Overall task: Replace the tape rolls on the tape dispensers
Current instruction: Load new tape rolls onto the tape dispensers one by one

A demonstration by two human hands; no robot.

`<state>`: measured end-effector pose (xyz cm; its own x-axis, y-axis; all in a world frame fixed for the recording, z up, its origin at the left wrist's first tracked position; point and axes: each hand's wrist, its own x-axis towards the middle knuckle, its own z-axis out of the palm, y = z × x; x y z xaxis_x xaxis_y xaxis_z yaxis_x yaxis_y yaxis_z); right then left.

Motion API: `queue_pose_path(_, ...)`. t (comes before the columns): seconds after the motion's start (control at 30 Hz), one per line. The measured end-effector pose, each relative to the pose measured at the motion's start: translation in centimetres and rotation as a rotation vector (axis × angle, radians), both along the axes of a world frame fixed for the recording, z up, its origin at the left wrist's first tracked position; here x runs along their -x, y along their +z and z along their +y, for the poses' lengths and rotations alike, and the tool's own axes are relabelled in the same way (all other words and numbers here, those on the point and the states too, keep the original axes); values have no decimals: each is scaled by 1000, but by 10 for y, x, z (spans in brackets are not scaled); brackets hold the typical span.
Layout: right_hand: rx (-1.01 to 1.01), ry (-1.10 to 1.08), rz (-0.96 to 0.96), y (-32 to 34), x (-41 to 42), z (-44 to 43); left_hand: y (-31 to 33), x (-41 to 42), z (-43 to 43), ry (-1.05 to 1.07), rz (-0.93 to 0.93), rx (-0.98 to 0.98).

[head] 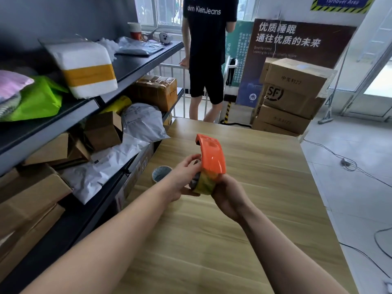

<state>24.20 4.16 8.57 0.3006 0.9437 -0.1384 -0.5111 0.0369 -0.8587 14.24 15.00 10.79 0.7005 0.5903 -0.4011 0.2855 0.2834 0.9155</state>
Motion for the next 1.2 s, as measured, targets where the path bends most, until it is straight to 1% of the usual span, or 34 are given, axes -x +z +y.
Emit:
queue_pose_path(0.1,-79,9,134,1,-6,-5,-2,2,1,-4,-37,-92)
queue_pose_path(0.2,-12,-39,258,1,-10,-6,-2,6,0,-73,-68,-217)
queue_pose_path(0.3,33,-28,194,5,-10,-1,-4,10,-3,-181,-87,-464)
queue_pose_path(0.33,45,-30,170,6,-9,0,-3,11,-4,-199,-95,-512)
queue_pose_path(0.5,69,-50,191,5,-9,-3,5,17,-4,-225,-174,-641)
queue_pose_path(0.6,21,5,233,1,-8,-6,9,20,-1,-202,-185,-569)
queue_pose_path(0.63,24,16,204,2,-7,-7,9,22,0,-211,-182,-560)
queue_pose_path(0.67,41,19,153,3,-8,-8,9,23,1,-224,-174,-593)
queue_pose_path(0.73,96,-24,39,7,-11,-11,8,26,3,-248,-131,-746)
queue_pose_path(0.8,126,-83,-34,13,-12,-12,6,26,2,-262,-52,-948)
queue_pose_path(0.87,172,-94,-116,22,-7,-11,3,25,-1,-286,27,-1123)
queue_pose_path(0.93,251,-175,-198,27,0,-6,0,25,-4,-303,43,-1209)
queue_pose_path(1.0,265,-265,-210,29,3,-4,-1,24,-4,-291,30,-1201)
queue_pose_path(1.1,214,-275,-167,28,4,-8,0,25,1,-212,32,-1069)
queue_pose_path(1.2,174,-274,-181,24,8,-10,-2,24,6,-83,12,-905)
